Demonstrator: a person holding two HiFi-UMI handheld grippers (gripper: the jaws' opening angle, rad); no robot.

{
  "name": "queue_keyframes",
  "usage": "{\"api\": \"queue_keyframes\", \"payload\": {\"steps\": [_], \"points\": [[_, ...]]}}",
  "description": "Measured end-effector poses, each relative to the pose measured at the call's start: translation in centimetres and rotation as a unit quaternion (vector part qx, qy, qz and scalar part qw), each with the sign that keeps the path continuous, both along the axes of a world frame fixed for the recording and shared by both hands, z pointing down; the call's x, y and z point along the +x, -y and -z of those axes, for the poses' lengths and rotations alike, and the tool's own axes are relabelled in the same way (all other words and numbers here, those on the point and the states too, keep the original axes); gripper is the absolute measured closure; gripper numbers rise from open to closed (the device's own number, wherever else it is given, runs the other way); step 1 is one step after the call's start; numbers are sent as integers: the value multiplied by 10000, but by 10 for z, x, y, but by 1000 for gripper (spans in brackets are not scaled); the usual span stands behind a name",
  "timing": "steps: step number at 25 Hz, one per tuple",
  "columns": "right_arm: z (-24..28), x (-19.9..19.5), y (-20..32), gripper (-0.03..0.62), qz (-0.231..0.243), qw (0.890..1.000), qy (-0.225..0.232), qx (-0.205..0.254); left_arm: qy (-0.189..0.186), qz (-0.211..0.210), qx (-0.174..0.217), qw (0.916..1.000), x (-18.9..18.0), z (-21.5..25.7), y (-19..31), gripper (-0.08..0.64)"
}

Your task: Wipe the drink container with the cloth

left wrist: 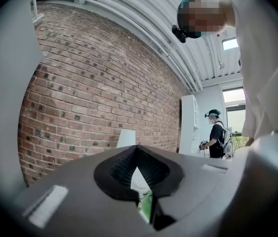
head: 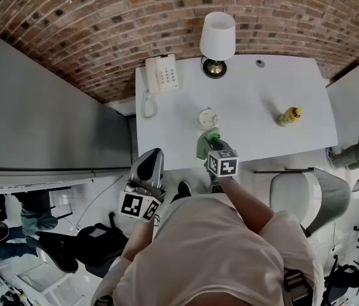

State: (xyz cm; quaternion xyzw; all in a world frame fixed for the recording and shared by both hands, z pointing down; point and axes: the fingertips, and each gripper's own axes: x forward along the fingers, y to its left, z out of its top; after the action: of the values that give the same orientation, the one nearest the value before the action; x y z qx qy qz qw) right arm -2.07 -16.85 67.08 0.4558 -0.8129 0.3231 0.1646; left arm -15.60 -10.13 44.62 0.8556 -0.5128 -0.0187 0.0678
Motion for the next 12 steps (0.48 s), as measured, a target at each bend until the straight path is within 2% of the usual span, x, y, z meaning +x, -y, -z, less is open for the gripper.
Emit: {"api": "queue_keyframes", "payload": {"steps": [7, 12], "points": [[17, -7, -15, 538, 152, 9997, 192, 29, 39, 10, -38, 10000, -4, -2, 3, 551], [10, -16, -26, 538, 337, 9993, 170, -62, 30, 30, -48, 10000, -6, -3, 5, 551]]}}
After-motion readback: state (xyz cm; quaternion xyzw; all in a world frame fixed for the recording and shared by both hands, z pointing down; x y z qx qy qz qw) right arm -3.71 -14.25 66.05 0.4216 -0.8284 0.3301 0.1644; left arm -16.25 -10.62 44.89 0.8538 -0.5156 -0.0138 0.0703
